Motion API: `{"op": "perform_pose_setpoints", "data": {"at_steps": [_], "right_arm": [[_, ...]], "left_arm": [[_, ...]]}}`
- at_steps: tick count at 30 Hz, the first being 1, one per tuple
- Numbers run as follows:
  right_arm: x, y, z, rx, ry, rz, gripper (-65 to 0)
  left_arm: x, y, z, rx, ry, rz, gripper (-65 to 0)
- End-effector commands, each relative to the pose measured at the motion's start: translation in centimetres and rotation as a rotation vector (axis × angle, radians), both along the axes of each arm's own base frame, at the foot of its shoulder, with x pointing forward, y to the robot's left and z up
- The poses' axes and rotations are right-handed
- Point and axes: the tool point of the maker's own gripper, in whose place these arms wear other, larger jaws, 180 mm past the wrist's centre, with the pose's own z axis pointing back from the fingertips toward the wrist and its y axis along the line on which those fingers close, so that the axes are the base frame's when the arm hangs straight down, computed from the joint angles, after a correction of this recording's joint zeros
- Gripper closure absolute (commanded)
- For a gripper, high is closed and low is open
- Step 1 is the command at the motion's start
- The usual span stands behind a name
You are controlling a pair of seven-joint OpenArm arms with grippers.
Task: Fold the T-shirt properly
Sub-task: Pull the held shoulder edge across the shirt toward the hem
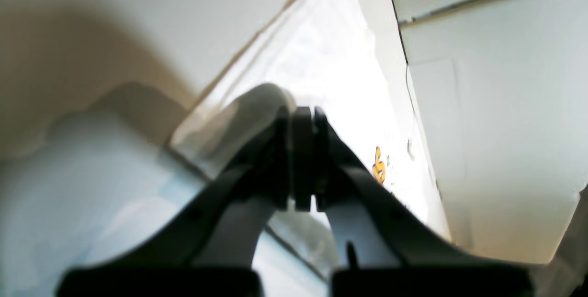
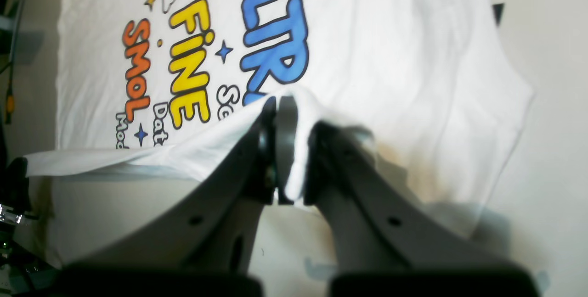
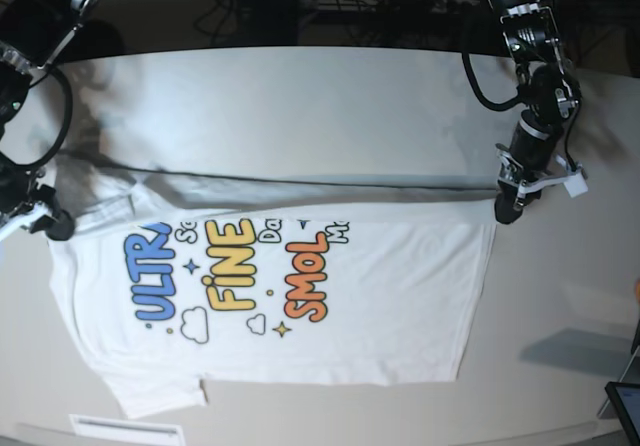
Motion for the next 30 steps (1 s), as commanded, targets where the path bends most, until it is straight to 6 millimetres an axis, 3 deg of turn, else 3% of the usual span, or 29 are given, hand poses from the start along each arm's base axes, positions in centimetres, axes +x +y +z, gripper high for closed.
{"op": "perform_pose_setpoints", "data": {"at_steps": [1,8,12,19,24,30], "right_arm": [[1.1,-0.6,1.7,-0.009,-0.061,-0.004,-0.3],[2.1,-0.9,0.6,0.044,-0.043,-0.028,-0.3],[3.3,0.3,0.0,0.014,-0.044,0.024,-0.3],[3.8,0.7,-2.2,0.049,-0.021,0.007,-0.3],[3.8,0.0,-2.1,0.036,-0.027,-0.002,-0.3],[4.2,-0.3,-1.5,0.027,-0.037,-0.002,-0.3]], "left_arm": [[1.1,0.5,1.8,0.009,-0.056,0.008,0.0],[3.2,1.1,1.5,-0.022,-0.062,0.029,0.0],[4.1,1.3,1.0,-0.037,-0.052,0.039,0.0],[5.1,1.7,1.0,0.066,-0.023,0.025,0.0],[5.7,1.9,1.5,0.073,-0.033,0.025,0.0],[6.4,2.1,0.4,0.044,-0.008,0.037,0.0]]}}
